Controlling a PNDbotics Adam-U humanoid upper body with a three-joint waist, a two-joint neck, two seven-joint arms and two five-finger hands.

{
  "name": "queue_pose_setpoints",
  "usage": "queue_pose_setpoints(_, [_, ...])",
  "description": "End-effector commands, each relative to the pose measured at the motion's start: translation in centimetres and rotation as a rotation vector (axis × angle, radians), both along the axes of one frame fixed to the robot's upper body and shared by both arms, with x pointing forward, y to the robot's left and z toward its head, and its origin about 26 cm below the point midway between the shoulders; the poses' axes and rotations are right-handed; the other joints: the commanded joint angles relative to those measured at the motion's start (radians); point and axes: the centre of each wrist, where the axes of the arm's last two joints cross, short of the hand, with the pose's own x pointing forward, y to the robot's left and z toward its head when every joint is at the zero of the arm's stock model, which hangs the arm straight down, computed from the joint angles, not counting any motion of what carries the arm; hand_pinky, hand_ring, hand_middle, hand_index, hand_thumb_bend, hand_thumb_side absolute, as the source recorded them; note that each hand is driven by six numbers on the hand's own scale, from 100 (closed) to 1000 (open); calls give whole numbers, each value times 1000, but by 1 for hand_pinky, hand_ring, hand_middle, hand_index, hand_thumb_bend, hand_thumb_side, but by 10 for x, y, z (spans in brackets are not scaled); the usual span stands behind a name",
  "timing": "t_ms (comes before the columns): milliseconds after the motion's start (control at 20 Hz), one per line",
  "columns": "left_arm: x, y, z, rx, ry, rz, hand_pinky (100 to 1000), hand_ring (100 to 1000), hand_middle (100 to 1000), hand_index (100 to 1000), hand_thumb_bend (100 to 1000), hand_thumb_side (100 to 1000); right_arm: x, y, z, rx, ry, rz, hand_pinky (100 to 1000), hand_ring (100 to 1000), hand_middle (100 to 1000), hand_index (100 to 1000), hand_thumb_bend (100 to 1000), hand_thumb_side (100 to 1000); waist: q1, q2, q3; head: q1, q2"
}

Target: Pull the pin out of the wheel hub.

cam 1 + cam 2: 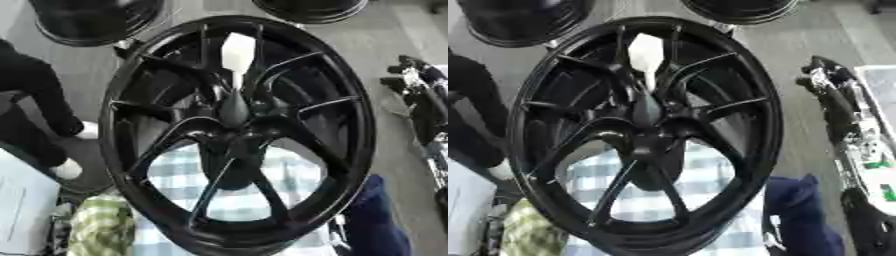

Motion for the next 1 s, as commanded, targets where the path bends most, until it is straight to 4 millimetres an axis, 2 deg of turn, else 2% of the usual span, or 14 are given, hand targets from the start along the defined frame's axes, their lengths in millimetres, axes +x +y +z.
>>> queue_pose_setpoints(50, [0,5,10,18,-32,6,772,675,669,698,100,815,0,-2,14,-21,-41,5,911,696,685,810,100,452,1,-16,2,-5,-15])
queue_pose_setpoints(300, [1,5,13,32,-39,3,772,675,673,699,100,803,0,-2,14,-21,-39,6,911,696,685,810,100,452,3,-22,2,-10,-12])
queue_pose_setpoints(400, [4,7,22,73,-58,-6,773,675,679,702,100,784,0,-3,13,-21,-37,5,911,696,685,810,100,452,4,-26,0,-10,-9])
queue_pose_setpoints(500, [11,10,43,151,-108,-30,774,682,698,710,100,755,-1,-3,12,-22,-33,5,912,696,685,810,100,451,5,-32,-3,-9,-2])
queue_pose_setpoints(700, [27,8,102,350,-224,-136,779,697,729,727,100,685,-1,-3,10,-27,-22,12,912,696,685,810,100,450,5,-48,-9,-7,13])
queue_pose_setpoints(1000, [38,-9,181,694,-313,-354,790,720,742,756,100,597,-2,-5,7,-37,-8,19,911,696,685,809,100,450,1,-63,-22,-10,25])
